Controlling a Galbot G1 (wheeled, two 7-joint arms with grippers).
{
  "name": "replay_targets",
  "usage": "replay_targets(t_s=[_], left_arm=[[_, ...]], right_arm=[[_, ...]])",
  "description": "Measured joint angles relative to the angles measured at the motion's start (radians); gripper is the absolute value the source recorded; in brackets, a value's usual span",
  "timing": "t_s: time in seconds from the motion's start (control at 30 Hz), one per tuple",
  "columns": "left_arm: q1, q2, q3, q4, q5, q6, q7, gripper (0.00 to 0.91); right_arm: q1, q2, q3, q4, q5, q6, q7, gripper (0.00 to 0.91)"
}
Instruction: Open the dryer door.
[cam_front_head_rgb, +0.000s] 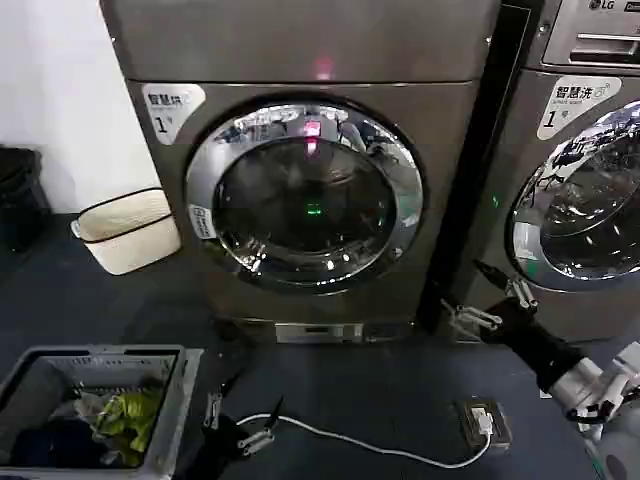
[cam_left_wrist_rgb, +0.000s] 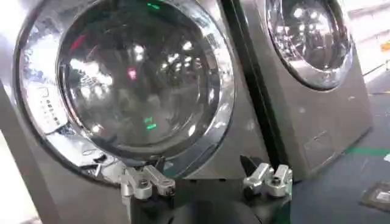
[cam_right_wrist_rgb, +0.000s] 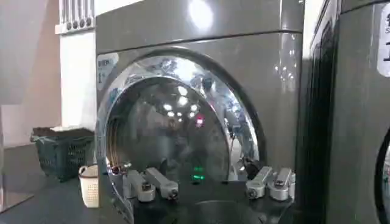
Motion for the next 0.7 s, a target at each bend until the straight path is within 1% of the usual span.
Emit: replay_targets(t_s=[0.13, 0.23, 0.43, 0.57, 0.7], left_arm=[[0.008, 0.0, 0.0, -0.017, -0.002, 0.001, 0.0, 0.907], [0.021, 0.0, -0.002, -0.032, -0.002, 0.0, 0.0, 0.907], [0.05, -0.005, -0.013, -0.048, 0.001, -0.017, 0.0, 0.907], [0.063, -0.009, -0.022, -0.056, 0.002, -0.022, 0.0, 0.907], [0.073, -0.012, -0.028, -0.065, 0.006, -0.024, 0.001, 0.907]], right_arm=[[0.027, -0.017, -0.039, -0.036, -0.004, 0.064, 0.02, 0.907], [0.061, -0.034, -0.089, -0.087, -0.007, 0.114, 0.02, 0.907], [0.141, -0.067, -0.208, -0.198, -0.034, 0.191, 0.014, 0.907], [0.203, -0.073, -0.285, -0.265, -0.063, 0.225, 0.006, 0.907], [0.276, -0.073, -0.366, -0.322, -0.07, 0.236, -0.001, 0.907]])
